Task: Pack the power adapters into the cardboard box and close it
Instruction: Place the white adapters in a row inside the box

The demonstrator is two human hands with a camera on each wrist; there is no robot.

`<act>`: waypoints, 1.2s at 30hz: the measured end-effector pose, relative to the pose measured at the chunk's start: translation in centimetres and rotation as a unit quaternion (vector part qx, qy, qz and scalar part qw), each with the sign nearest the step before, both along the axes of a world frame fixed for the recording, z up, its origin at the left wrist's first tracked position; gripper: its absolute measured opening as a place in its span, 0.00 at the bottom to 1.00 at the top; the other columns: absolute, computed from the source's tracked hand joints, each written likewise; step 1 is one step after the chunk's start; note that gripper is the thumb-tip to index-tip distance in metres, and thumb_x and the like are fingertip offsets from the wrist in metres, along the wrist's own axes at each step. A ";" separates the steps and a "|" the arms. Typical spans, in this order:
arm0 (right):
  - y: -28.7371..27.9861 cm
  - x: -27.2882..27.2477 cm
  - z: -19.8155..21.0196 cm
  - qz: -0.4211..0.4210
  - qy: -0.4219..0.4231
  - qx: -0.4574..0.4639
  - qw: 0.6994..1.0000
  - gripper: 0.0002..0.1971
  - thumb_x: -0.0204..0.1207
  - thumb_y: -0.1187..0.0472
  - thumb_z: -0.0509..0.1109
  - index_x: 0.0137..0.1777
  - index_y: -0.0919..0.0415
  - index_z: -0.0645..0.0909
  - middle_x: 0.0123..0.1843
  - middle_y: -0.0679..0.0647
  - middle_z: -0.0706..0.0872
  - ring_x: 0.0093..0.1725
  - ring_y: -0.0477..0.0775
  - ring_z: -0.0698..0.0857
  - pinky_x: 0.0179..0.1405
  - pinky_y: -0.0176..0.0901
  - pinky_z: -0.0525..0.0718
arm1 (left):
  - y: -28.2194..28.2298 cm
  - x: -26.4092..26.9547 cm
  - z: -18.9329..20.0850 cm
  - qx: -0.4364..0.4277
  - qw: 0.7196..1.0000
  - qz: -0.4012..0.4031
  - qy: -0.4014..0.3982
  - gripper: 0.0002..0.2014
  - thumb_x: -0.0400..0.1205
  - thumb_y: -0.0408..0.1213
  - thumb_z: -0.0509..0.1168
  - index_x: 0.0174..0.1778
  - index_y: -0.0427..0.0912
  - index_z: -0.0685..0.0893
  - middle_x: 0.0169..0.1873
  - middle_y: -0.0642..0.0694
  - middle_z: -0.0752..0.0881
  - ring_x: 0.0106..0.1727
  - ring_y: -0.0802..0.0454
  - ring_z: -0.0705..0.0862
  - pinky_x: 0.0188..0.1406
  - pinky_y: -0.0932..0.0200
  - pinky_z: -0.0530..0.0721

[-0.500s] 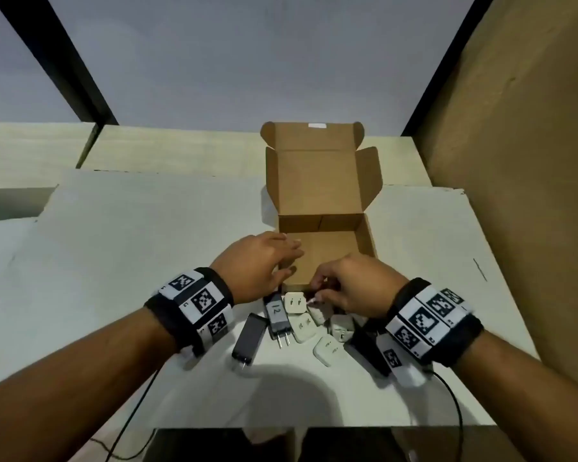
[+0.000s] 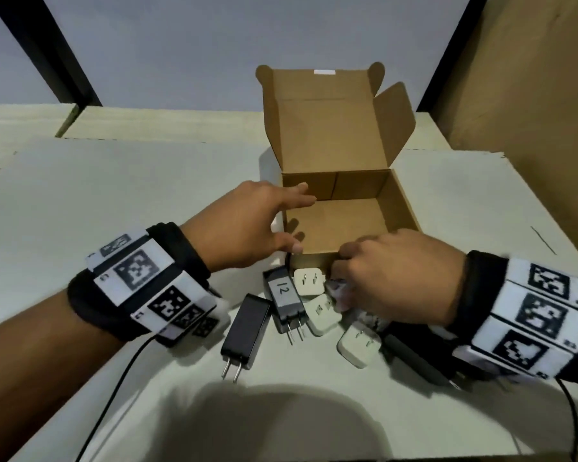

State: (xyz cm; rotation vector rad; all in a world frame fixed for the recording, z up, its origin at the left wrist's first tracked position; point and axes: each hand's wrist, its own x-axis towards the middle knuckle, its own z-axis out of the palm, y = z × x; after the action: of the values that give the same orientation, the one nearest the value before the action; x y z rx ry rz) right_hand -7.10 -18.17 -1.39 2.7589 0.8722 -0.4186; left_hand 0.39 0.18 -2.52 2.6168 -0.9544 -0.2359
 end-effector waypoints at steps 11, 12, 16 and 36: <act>1.7 -0.1 1.3 -0.088 0.045 0.009 0.995 0.13 0.74 0.45 0.71 0.55 0.49 0.85 0.44 0.45 0.86 0.42 0.47 0.84 0.42 0.40 0.87 | 0.5 0.9 0.6 0.129 0.990 0.005 -0.056 0.50 0.66 0.64 0.70 0.82 0.51 0.56 0.83 0.45 0.54 0.83 0.47 0.56 0.79 0.47 0.63; 1.6 0.0 2.2 -0.097 0.043 0.023 0.994 0.14 0.73 0.45 0.72 0.56 0.48 0.84 0.44 0.44 0.85 0.43 0.45 0.84 0.42 0.38 0.84 | 0.4 0.8 0.7 0.131 0.990 0.009 -0.054 0.50 0.66 0.64 0.70 0.82 0.51 0.57 0.83 0.45 0.55 0.82 0.46 0.58 0.78 0.46 0.64; 1.0 2.0 5.1 -0.154 0.007 0.122 0.980 0.13 0.72 0.46 0.73 0.54 0.48 0.81 0.42 0.43 0.82 0.41 0.42 0.80 0.39 0.39 0.80 | 0.0 1.0 0.8 0.124 0.991 0.036 -0.027 0.49 0.68 0.64 0.68 0.82 0.51 0.56 0.83 0.47 0.55 0.81 0.45 0.60 0.78 0.47 0.64; 0.6 11.2 1.3 -0.148 -0.030 0.009 0.989 0.13 0.81 0.49 0.65 0.60 0.53 0.85 0.50 0.48 0.90 0.48 0.48 0.86 0.54 0.45 0.84 | 0.4 3.0 0.8 0.079 0.995 0.052 0.027 0.45 0.66 0.60 0.73 0.79 0.53 0.66 0.78 0.54 0.69 0.76 0.50 0.70 0.71 0.51 0.69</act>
State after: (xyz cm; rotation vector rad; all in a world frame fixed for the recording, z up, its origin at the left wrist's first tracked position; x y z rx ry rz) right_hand 4.07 -17.60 -0.07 2.9081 0.4538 -0.3761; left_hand 3.35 0.58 -1.71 2.7783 -0.8102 -0.3669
